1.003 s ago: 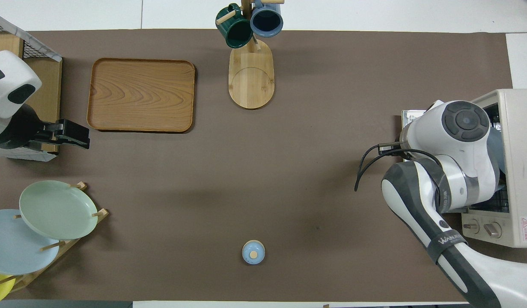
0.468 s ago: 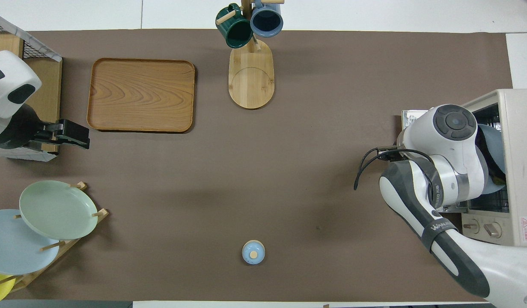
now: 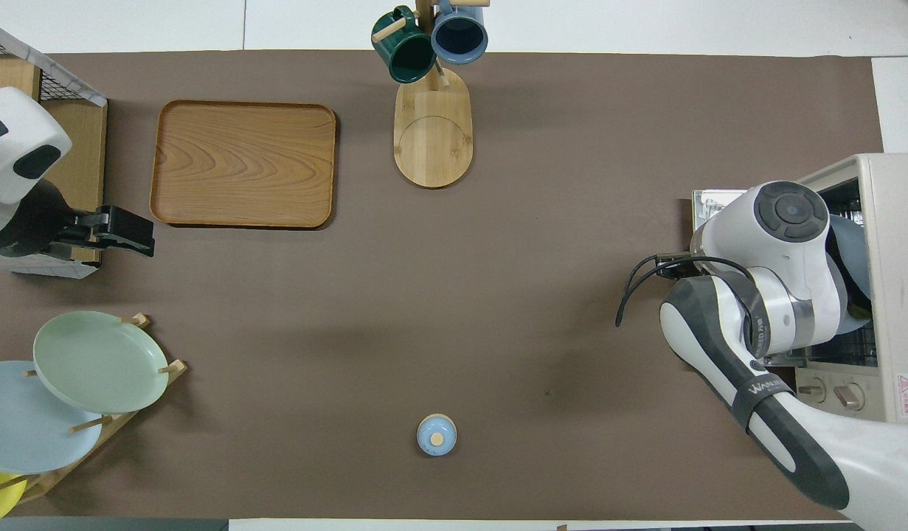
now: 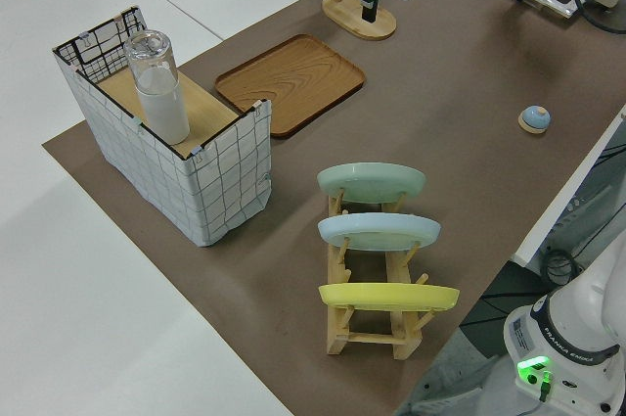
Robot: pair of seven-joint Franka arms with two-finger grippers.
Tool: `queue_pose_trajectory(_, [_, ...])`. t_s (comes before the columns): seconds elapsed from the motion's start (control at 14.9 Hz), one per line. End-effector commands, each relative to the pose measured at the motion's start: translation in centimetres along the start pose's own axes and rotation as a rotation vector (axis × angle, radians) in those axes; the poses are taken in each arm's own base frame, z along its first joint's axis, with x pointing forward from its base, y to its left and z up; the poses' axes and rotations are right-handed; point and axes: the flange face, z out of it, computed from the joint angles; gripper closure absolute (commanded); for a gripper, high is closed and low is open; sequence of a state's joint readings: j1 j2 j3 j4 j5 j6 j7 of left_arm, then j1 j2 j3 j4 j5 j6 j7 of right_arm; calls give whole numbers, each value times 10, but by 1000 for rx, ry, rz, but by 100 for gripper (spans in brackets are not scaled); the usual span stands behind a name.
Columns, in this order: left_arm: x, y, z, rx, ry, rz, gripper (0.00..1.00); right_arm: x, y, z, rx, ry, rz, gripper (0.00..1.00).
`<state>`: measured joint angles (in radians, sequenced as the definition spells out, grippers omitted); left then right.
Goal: Put eggplant into oven
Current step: 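Push the oven door up closed with the right gripper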
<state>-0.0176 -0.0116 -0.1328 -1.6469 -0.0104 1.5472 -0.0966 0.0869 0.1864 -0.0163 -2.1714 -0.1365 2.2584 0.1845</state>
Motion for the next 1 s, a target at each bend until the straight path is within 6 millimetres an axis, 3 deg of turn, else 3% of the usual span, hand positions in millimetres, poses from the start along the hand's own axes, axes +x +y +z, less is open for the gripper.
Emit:
queue_pose_trajectory(0.0, [-4,-3,-4,22,3,1,0,-1,9,3,10,4,-32,100])
queue_pose_trajectory(0.2, [-4,-3,-4,22,3,1,0,2,12,-2,-31,10,-97,100])
queue_pose_trajectory(0.47, [-4,-3,-4,22,3,2,0,20,26,-46,-109,14,-205,100])
queue_pose_trajectory(0.74, [-4,-3,-4,22,3,1,0,13,58,-84,-117,-9,-233,100])
queue_pose_trajectory(0.94, [-4,-2,-4,22,3,2,0,7,96,-99,-113,-2,-261,100])
